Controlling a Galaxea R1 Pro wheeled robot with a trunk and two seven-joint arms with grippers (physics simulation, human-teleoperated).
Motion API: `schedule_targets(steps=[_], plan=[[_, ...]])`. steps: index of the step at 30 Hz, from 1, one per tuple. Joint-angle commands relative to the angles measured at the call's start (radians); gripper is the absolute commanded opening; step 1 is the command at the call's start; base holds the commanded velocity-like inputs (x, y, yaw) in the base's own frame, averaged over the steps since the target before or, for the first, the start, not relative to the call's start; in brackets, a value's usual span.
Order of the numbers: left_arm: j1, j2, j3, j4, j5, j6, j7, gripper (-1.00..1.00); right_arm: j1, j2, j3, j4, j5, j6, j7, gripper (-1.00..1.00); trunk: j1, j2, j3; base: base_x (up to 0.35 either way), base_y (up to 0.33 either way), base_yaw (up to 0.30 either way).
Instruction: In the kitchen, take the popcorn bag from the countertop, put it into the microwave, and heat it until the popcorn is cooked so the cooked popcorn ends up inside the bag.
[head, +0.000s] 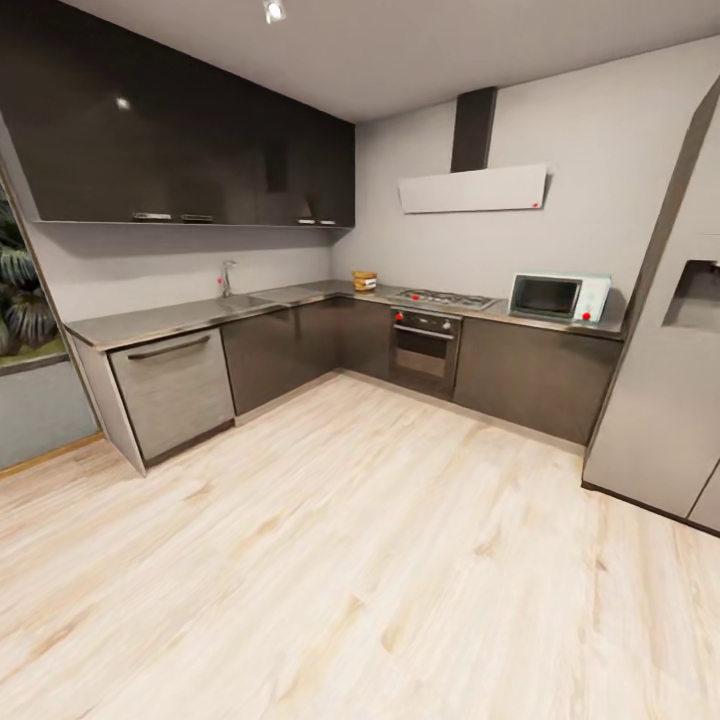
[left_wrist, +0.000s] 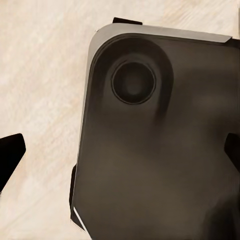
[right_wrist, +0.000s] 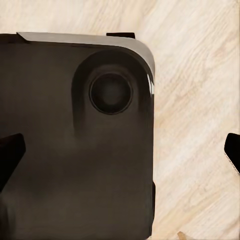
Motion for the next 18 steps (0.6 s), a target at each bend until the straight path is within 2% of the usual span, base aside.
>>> schedule_targets(steps=[1,18], plan=[[0.0,0.0,0.001,-0.001,0.006,-0.001,0.001,1.0,-0.001,0.0,0.0,0.001,-0.002,-0.004,0.0,1.0,0.001,0.0,-0.001,0.321,0.0,0.0],[0.0,0.0,0.001,-0.001,0.006,-0.001,0.001,1.0,-0.001,-0.002,0.0,0.001,-0.007,-0.004,0.0,1.0,0.001,0.0,-0.001,0.321,0.002,0.0]])
